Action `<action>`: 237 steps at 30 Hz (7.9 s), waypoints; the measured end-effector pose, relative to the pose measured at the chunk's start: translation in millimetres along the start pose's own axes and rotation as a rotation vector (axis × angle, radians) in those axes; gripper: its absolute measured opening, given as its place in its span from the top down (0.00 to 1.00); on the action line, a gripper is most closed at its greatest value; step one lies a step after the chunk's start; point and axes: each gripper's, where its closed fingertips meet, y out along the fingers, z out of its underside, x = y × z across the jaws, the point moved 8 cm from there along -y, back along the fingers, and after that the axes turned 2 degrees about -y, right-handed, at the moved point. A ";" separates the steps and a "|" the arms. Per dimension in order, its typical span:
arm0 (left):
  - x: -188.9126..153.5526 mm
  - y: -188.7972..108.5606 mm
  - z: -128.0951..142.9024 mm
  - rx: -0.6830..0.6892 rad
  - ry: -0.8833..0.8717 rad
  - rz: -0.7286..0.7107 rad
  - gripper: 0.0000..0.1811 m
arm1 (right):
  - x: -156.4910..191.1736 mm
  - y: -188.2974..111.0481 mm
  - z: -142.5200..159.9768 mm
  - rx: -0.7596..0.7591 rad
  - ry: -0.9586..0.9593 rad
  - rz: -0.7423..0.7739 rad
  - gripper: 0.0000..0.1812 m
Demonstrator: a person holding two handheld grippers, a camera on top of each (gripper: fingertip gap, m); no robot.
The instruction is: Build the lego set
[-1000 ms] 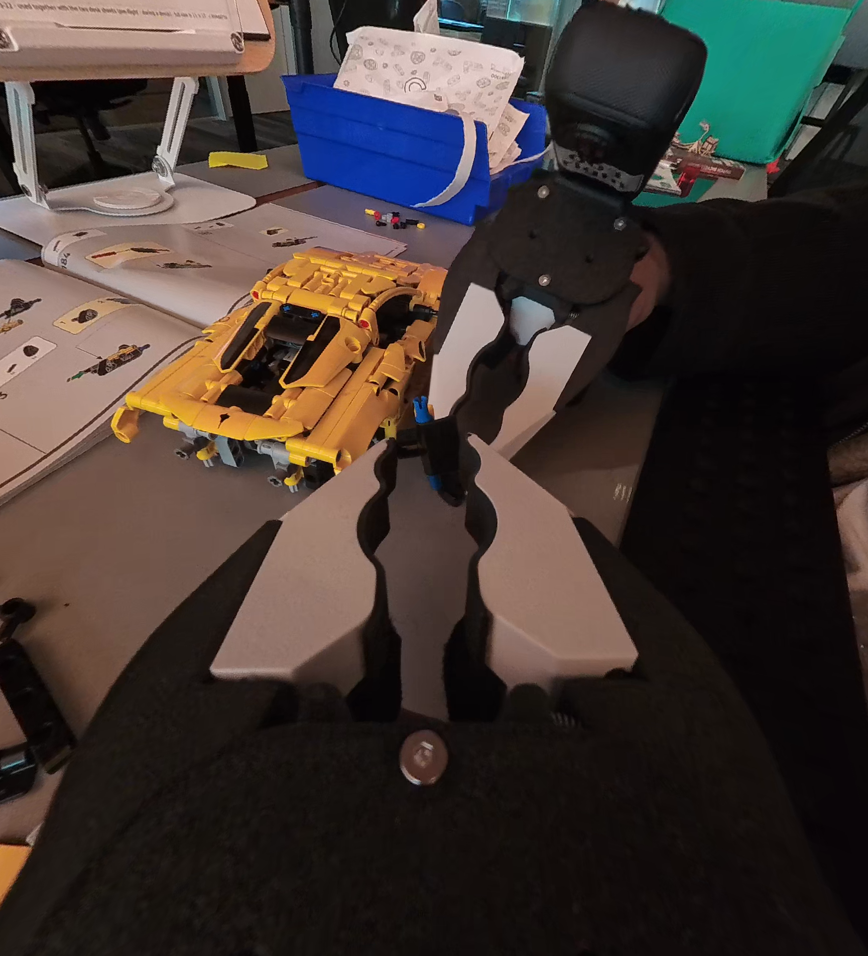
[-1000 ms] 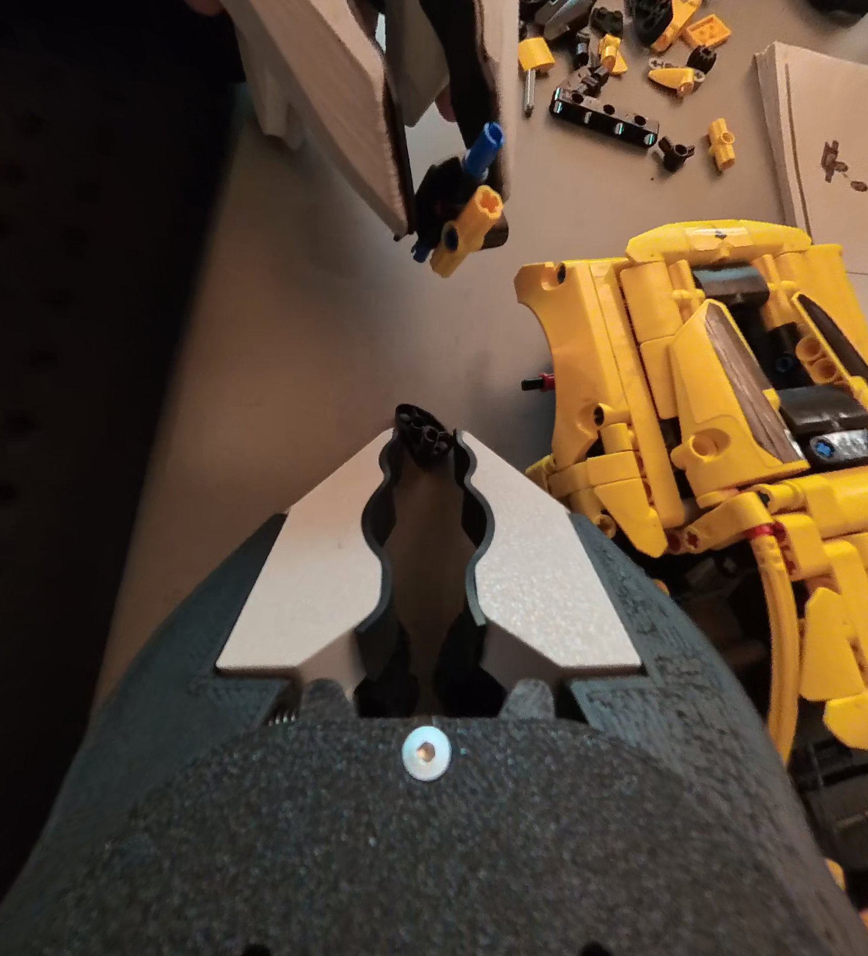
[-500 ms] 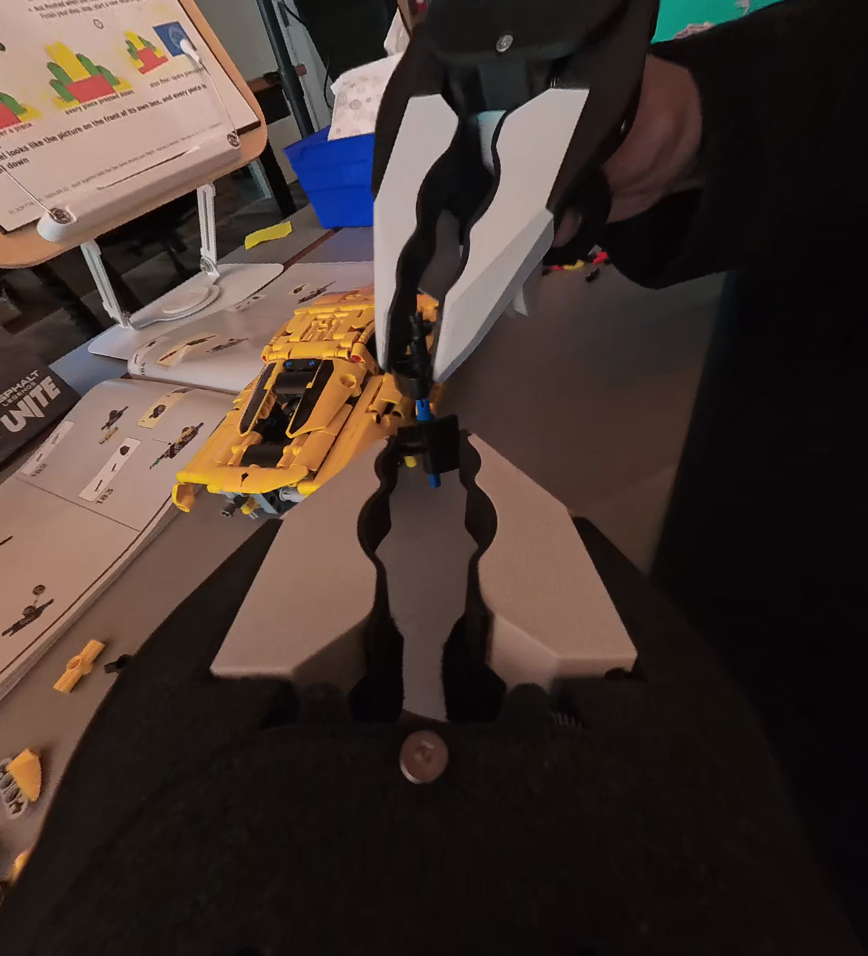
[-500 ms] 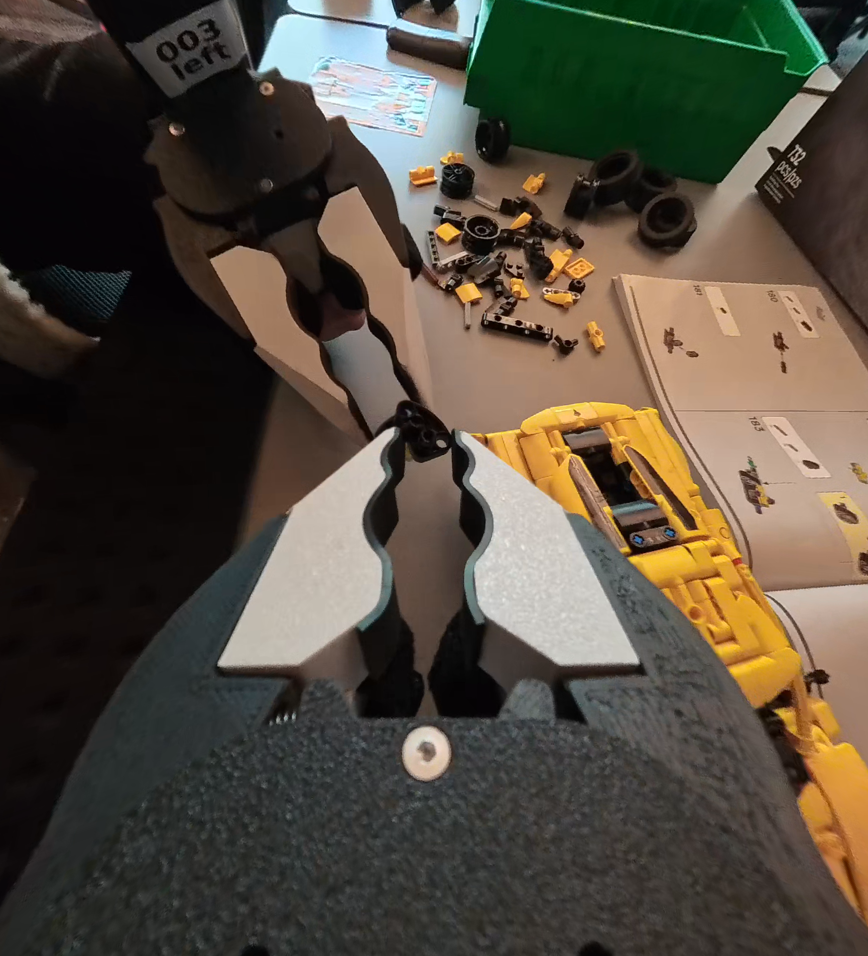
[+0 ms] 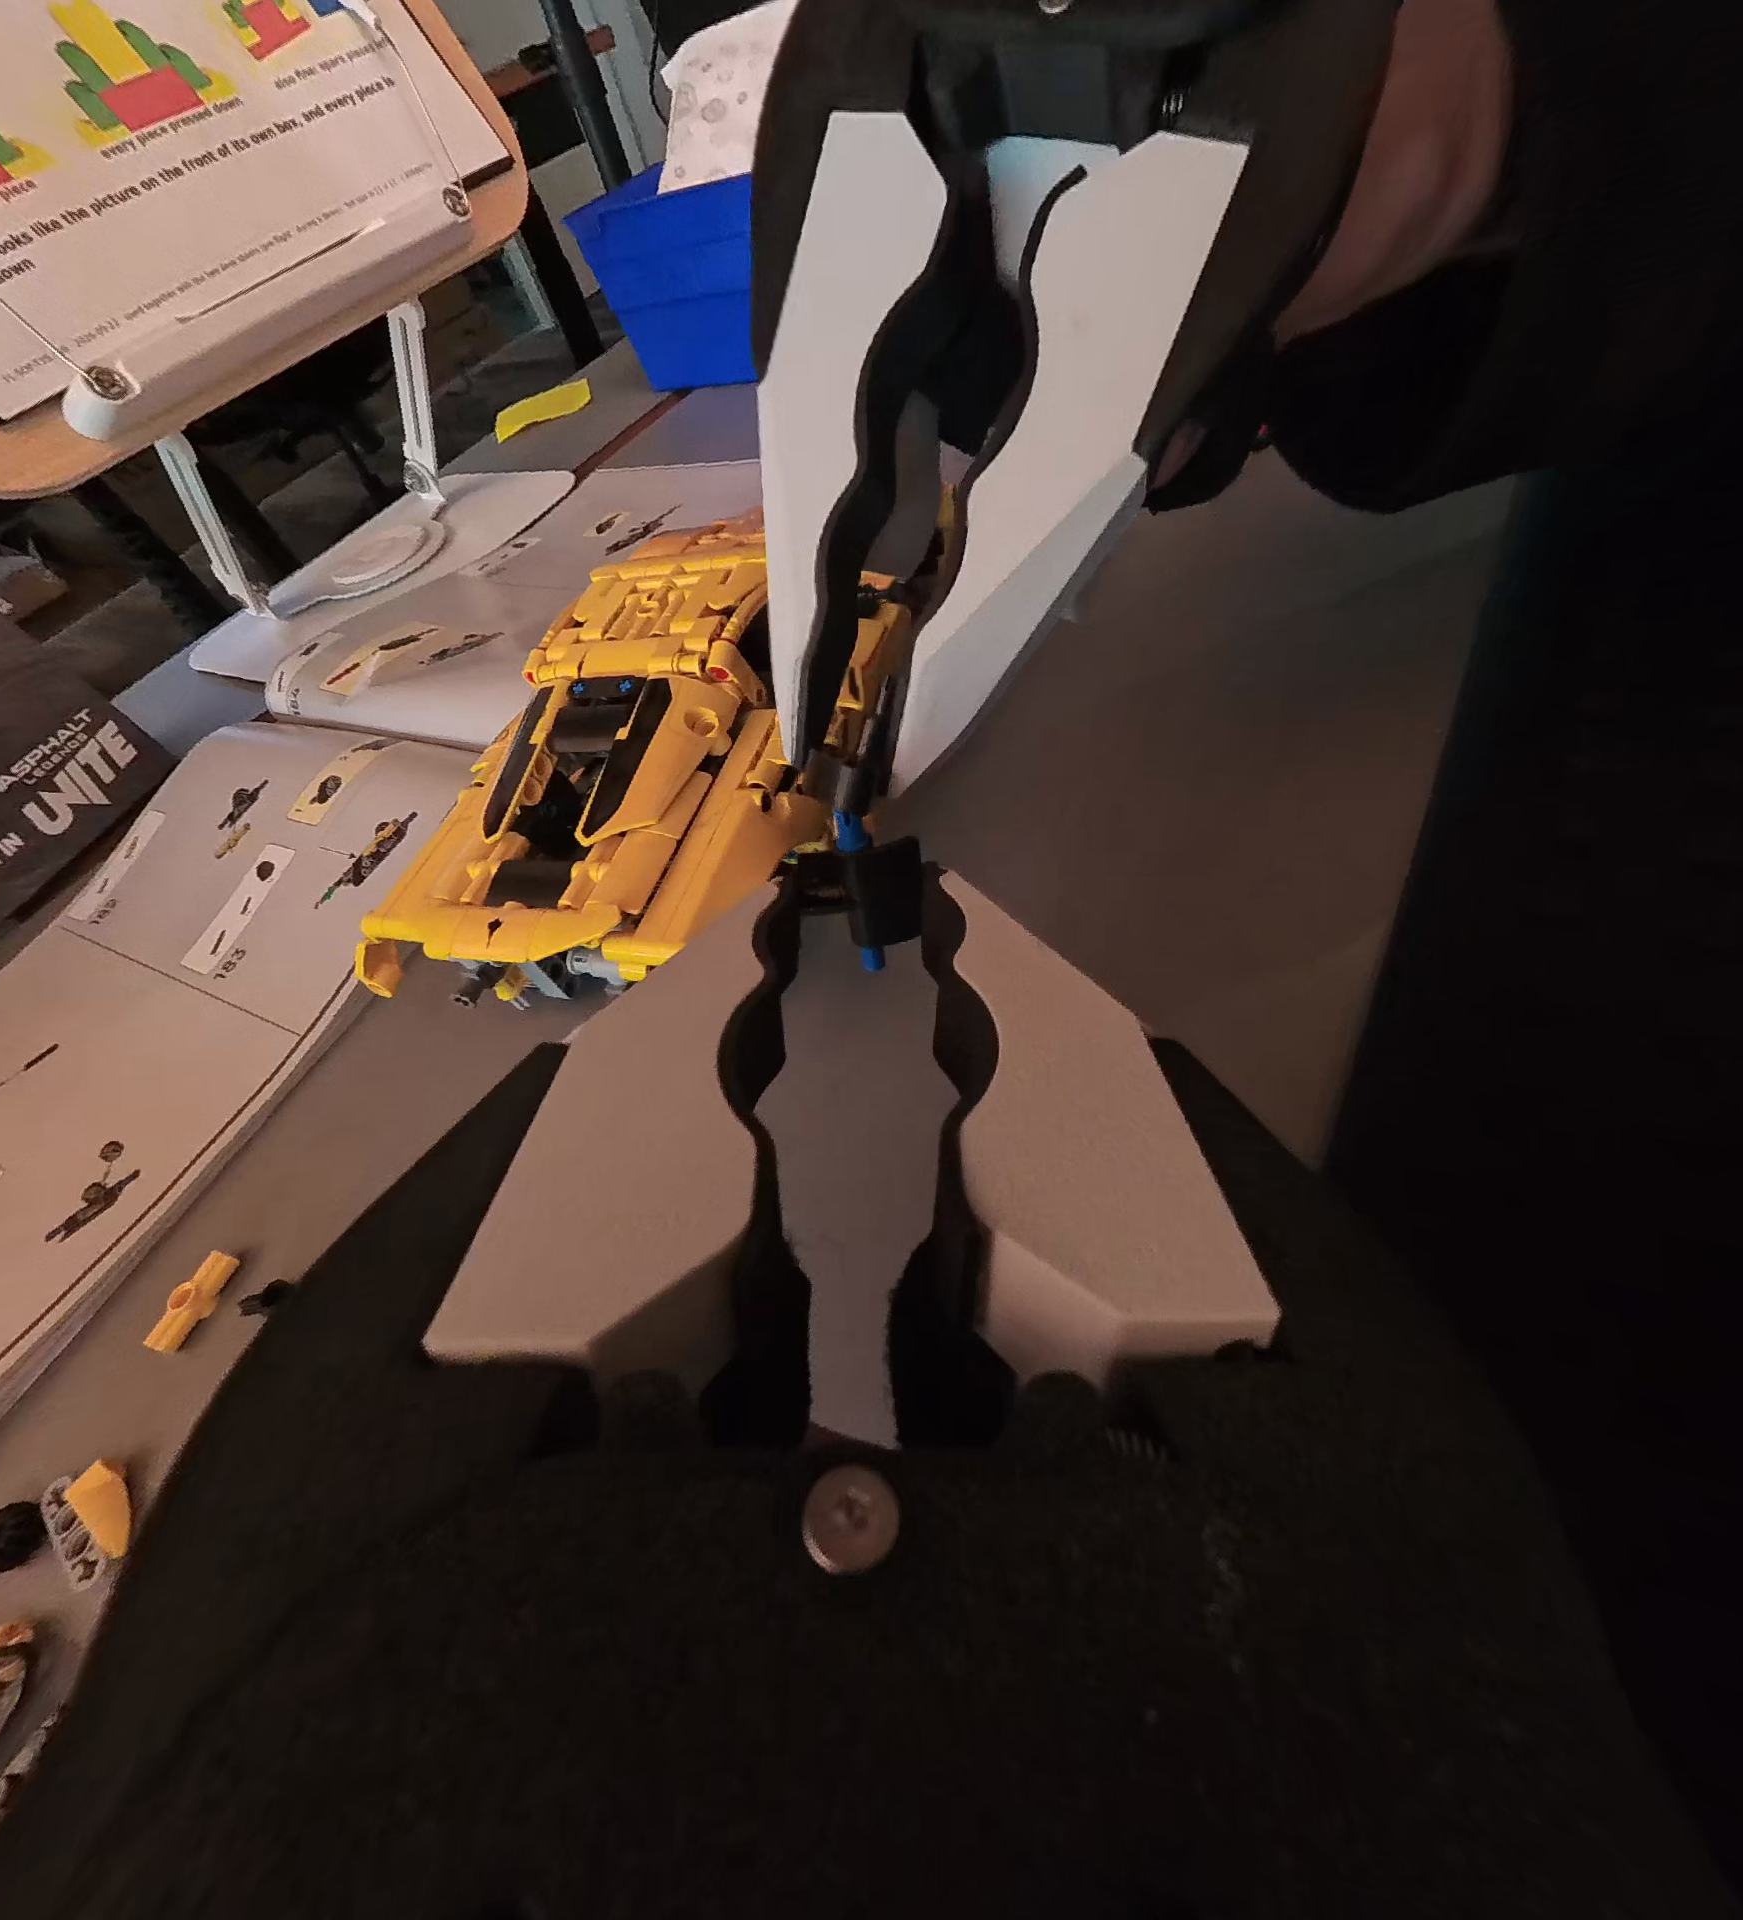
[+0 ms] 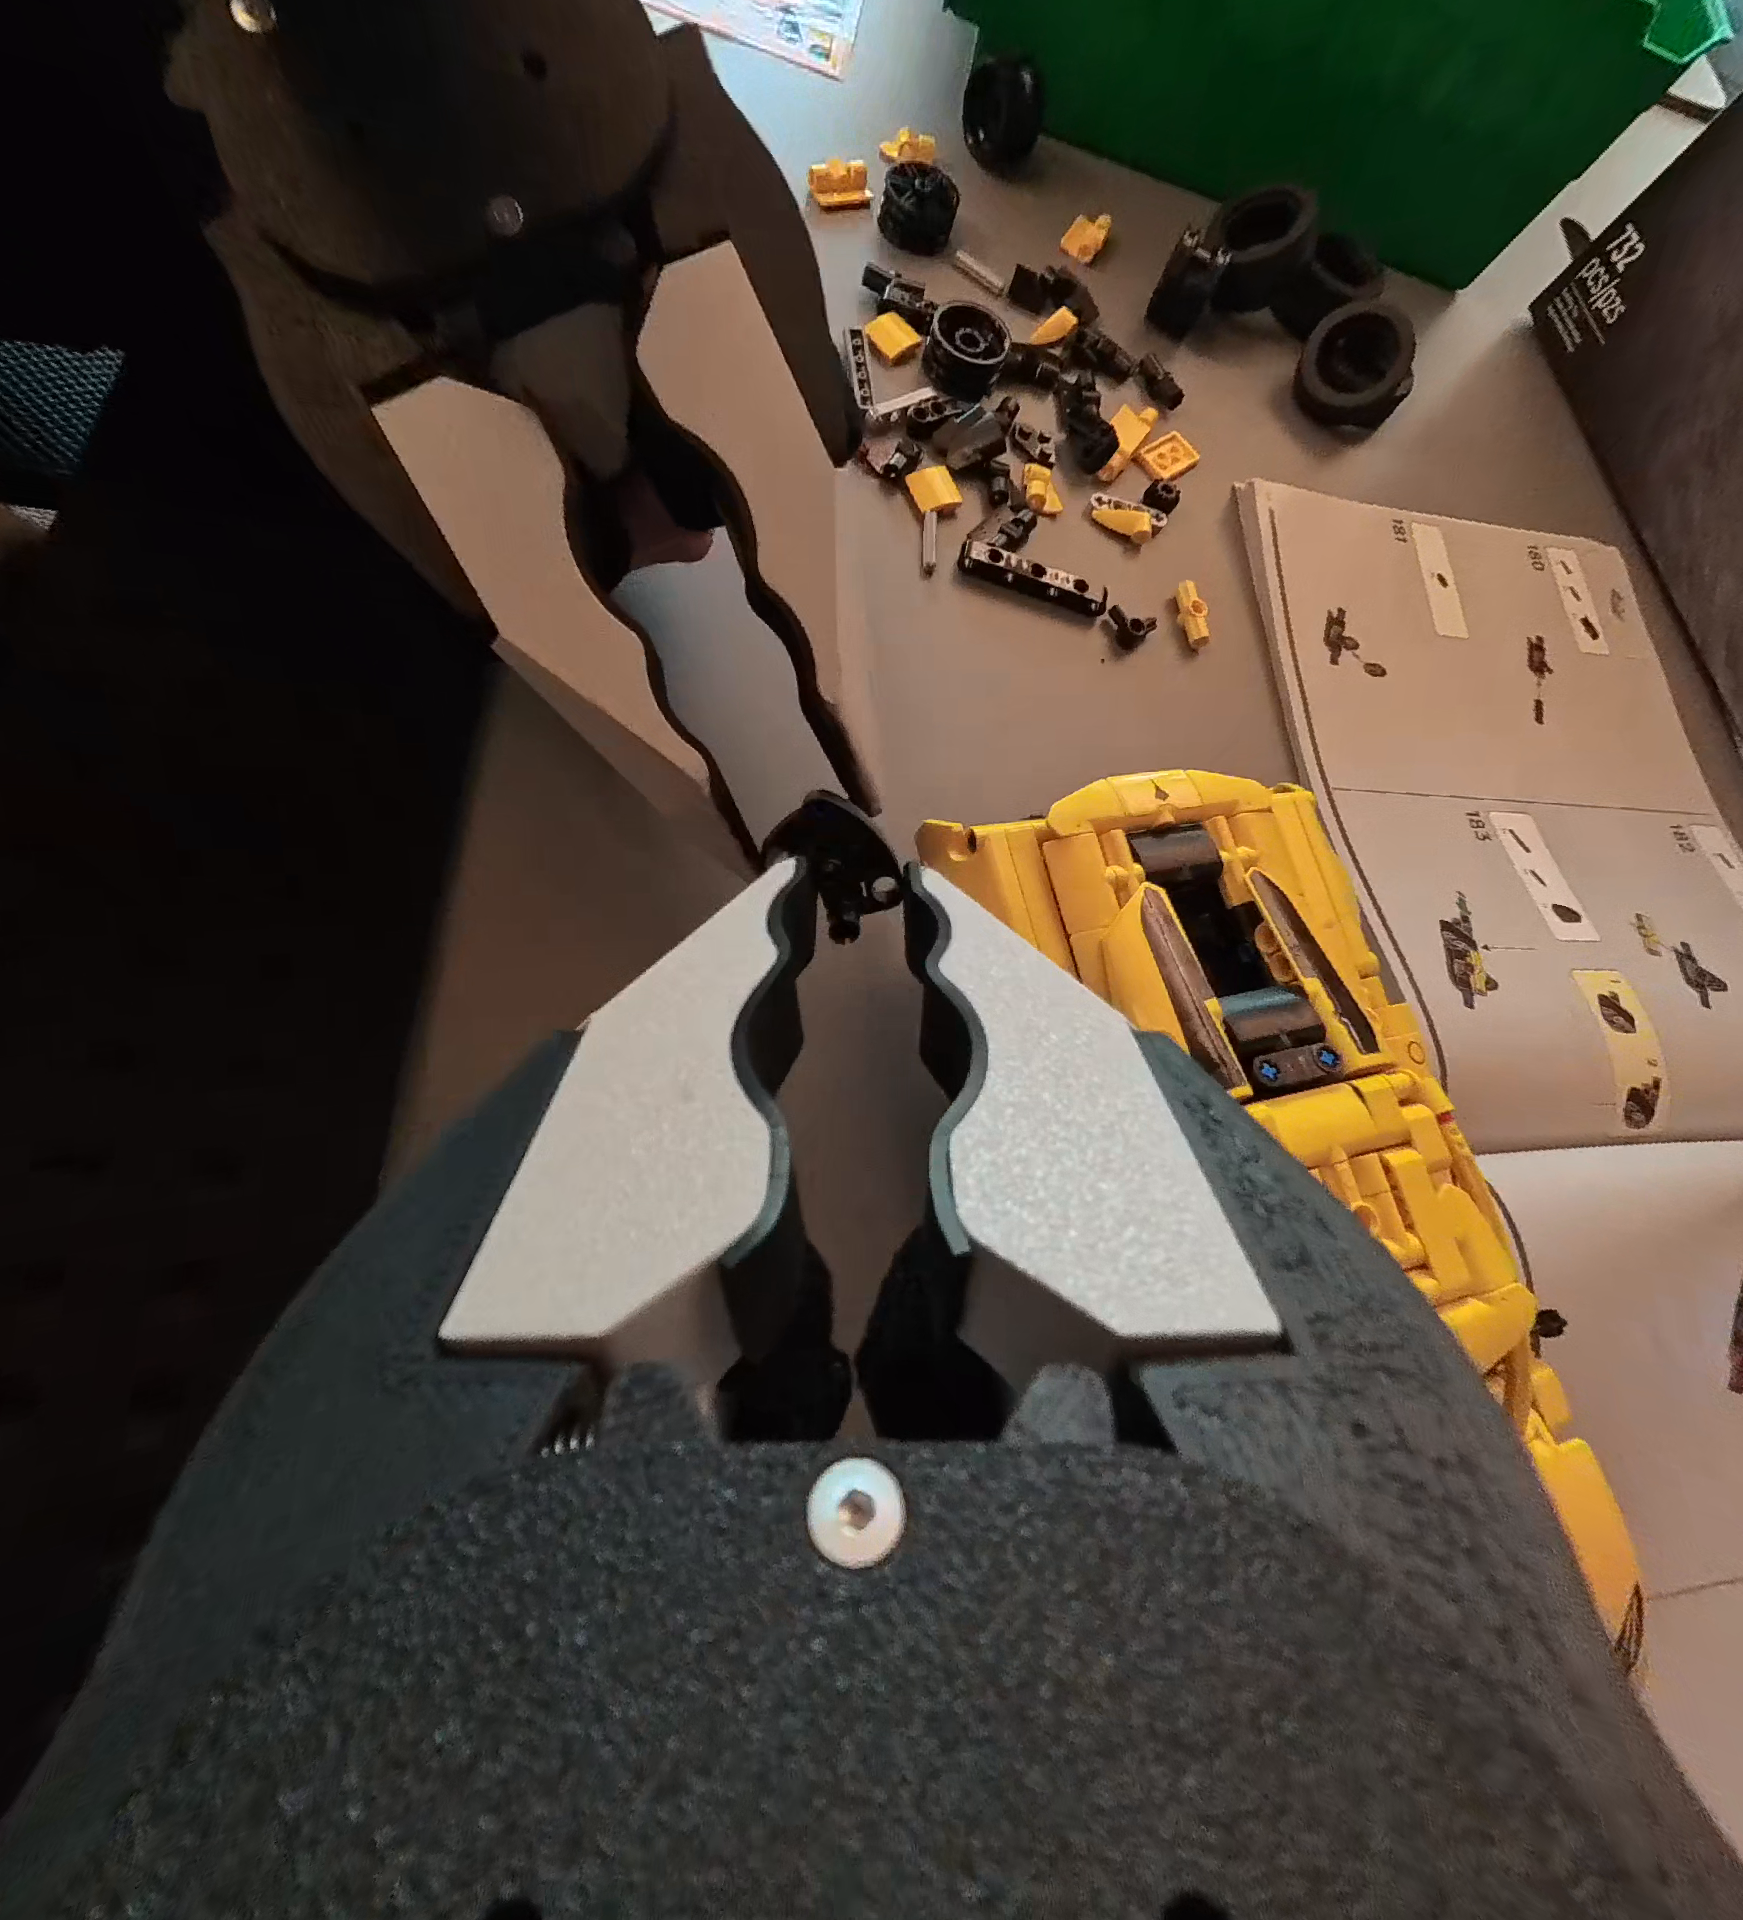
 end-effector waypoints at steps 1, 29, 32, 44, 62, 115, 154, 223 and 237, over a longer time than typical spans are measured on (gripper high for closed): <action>0.2 0.1 0.0 0.000 -0.003 0.000 0.87 | -0.8 -0.8 0.6 -0.004 0.006 0.001 0.91; 6.4 -0.6 1.1 -0.017 -0.080 0.001 0.87 | 18.5 -1.1 68.2 0.392 0.036 -0.165 0.91; 8.8 -1.2 -0.4 -0.033 -0.104 0.000 0.87 | 17.8 -2.3 71.0 0.359 0.087 -0.169 0.91; 58.8 3.4 -26.7 -0.240 -0.448 -0.361 0.87 | -36.8 -62.2 80.3 -0.309 0.486 0.265 0.86; 55.5 6.2 -31.2 -0.233 -0.150 -0.472 0.87 | -32.6 -61.2 78.7 -0.331 0.503 0.388 0.86; 39.6 4.7 -36.7 -0.253 -0.117 -0.408 0.87 | 35.0 4.0 62.2 0.242 0.681 0.069 0.77; 39.6 3.3 -36.4 -0.263 -0.139 -0.393 0.87 | 31.1 19.8 46.0 0.341 0.519 0.052 0.96; 18.2 10.6 -45.6 -0.286 0.114 -0.387 0.87 | 5.2 -50.7 -27.2 -0.323 0.072 0.554 0.97; -8.5 31.1 -42.3 -0.087 0.452 -0.451 0.87 | -4.5 -53.4 -6.2 -0.221 0.376 0.266 0.97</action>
